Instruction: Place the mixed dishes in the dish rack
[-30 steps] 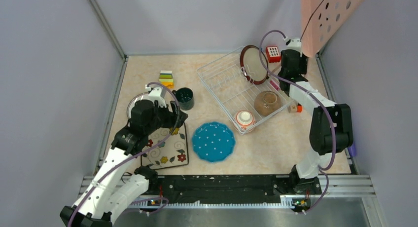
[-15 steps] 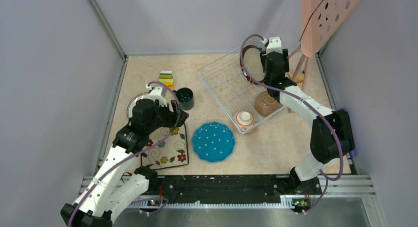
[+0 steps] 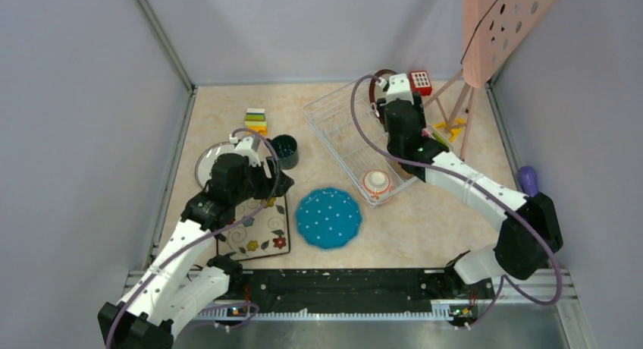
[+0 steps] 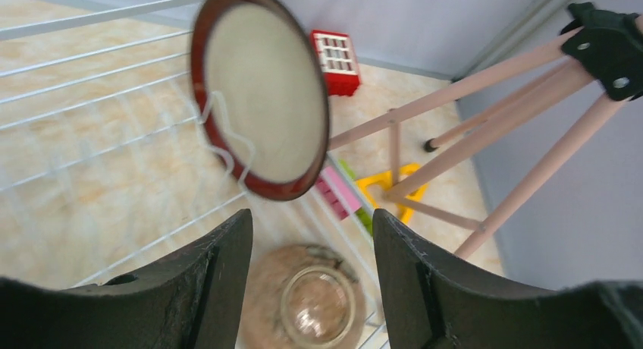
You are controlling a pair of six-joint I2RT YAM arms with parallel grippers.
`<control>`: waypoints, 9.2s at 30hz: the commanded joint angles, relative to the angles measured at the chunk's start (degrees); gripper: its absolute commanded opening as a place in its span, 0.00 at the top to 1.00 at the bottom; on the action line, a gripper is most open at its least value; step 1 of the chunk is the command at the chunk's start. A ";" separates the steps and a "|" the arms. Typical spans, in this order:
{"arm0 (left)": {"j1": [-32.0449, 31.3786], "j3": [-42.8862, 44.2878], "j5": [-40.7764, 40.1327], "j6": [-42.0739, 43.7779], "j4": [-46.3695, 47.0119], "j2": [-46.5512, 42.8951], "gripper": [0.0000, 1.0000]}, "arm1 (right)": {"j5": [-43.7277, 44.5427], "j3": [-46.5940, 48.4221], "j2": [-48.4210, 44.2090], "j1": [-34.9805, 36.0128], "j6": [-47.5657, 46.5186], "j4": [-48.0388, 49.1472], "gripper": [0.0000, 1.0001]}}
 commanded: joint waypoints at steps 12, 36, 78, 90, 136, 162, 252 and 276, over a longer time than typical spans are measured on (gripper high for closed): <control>-0.14 -4.23 -5.53 -7.43 1.37 -1.76 0.26 | -19.40 -0.40 -17.60 13.81 22.16 -27.28 0.37; -1.91 -11.04 1.42 -15.38 1.94 4.34 0.32 | -31.17 -7.27 -12.95 31.48 45.04 -27.75 0.39; -7.49 -8.89 1.08 -0.26 28.00 31.06 0.25 | -28.37 -14.90 -12.22 7.72 43.45 -22.34 0.40; -7.28 -3.35 3.84 2.62 23.16 38.34 0.37 | -36.16 -19.36 -17.39 11.17 46.97 -23.13 0.40; -6.81 -4.79 8.71 -1.84 14.92 19.51 1.00 | -22.10 -40.58 -29.60 28.99 79.34 -8.74 0.41; -5.60 -11.41 17.31 -8.83 23.10 16.31 1.00 | -26.46 -45.51 -24.60 28.93 92.62 7.06 1.00; -5.38 -13.56 -14.10 -7.08 9.95 -19.78 0.09 | -29.06 16.91 -6.58 -0.34 1.10 6.74 1.00; -5.42 -14.72 -11.76 -7.61 14.87 -13.49 0.09 | -27.63 15.46 12.13 -12.00 -14.98 22.65 1.00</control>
